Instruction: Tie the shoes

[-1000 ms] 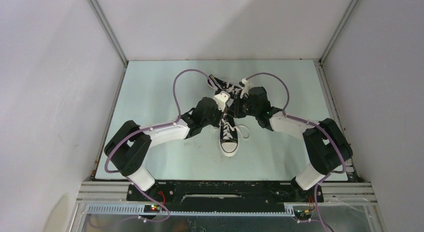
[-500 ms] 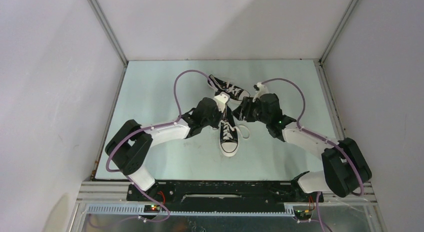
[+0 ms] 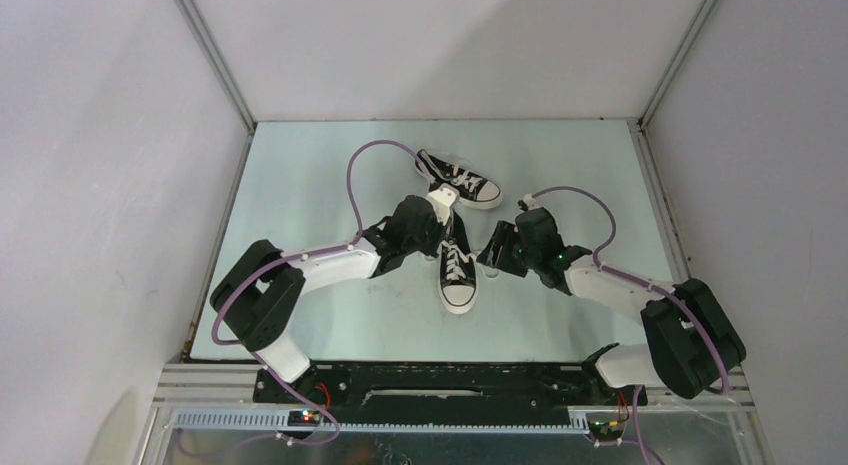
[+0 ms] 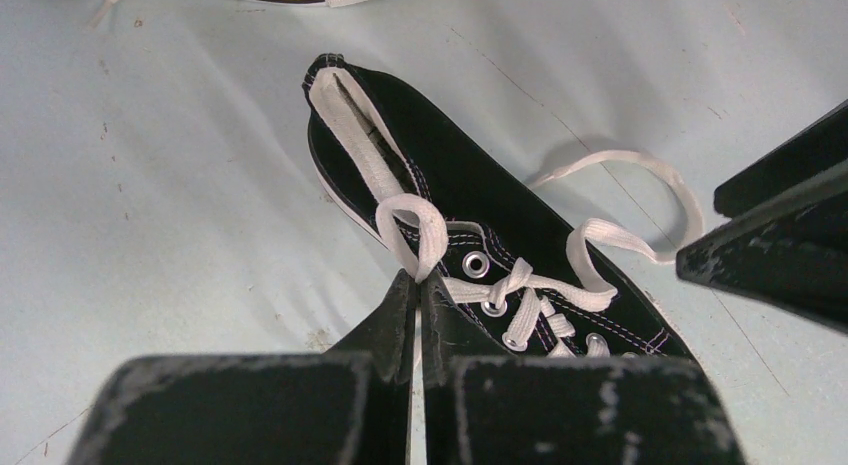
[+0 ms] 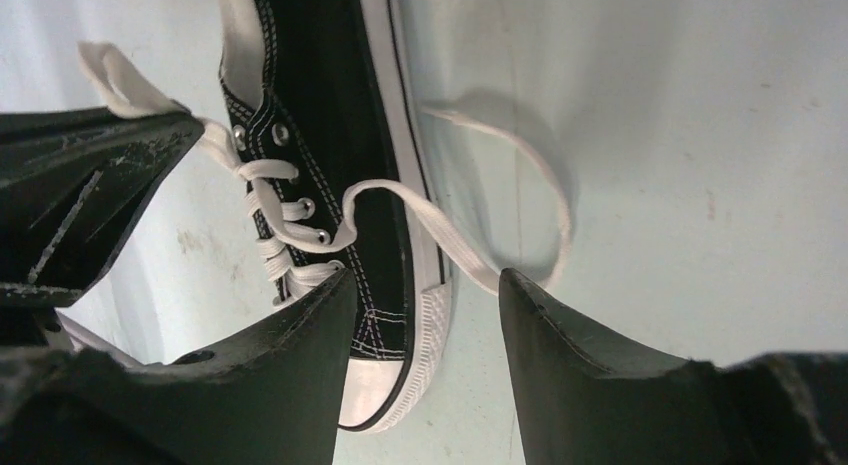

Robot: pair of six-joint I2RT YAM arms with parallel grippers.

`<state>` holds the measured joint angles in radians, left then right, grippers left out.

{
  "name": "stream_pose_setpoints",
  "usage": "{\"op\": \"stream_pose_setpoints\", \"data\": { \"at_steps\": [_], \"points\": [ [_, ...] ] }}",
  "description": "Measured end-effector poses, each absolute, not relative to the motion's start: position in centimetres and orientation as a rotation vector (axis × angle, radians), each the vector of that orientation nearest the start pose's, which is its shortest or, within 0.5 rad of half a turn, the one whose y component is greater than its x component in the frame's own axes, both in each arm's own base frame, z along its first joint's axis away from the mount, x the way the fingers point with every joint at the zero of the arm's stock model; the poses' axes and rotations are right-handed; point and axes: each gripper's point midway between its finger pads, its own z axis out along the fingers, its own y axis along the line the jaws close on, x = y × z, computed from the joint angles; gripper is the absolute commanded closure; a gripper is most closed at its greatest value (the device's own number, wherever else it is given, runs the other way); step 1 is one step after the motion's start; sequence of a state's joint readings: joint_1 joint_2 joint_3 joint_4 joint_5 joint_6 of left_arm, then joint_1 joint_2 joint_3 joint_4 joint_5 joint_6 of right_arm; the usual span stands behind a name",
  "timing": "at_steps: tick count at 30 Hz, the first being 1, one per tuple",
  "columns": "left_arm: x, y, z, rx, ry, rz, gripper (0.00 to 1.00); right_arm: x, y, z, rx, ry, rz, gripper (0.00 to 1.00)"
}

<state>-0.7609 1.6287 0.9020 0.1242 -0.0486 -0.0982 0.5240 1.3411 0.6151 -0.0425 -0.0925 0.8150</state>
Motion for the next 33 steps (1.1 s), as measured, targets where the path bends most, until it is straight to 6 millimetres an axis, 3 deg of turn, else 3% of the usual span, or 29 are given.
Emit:
{"op": "stream_pose_setpoints", "data": {
  "at_steps": [14,16,17,19,21,26,33],
  "points": [
    [32.1,-30.0,8.3,0.687,2.103,-0.440,1.00,27.3,22.5,2.3,0.018,2.540,0.713,0.63],
    [32.0,-30.0,8.2,0.688,2.105,-0.439,1.00,27.5,22.9,2.5,-0.003,2.539,0.729,0.77],
    [32.0,-30.0,8.2,0.688,2.106,-0.438,1.00,27.5,23.1,2.5,-0.012,2.538,0.743,0.93],
    [31.9,-29.9,8.1,0.690,2.115,-0.434,1.00,27.7,23.5,2.7,-0.025,2.530,0.765,1.00],
    [32.0,-29.8,8.0,0.691,2.129,-0.424,1.00,27.9,23.5,2.7,-0.028,2.525,0.752,1.00],
    [32.5,-29.9,7.9,0.678,2.156,-0.395,1.00,28.1,21.5,2.7,0.038,2.528,0.623,1.00],
    [32.2,-29.4,7.2,0.681,2.200,-0.373,1.00,29.1,15.5,6.9,0.277,2.370,0.468,1.00]
  ]
}}
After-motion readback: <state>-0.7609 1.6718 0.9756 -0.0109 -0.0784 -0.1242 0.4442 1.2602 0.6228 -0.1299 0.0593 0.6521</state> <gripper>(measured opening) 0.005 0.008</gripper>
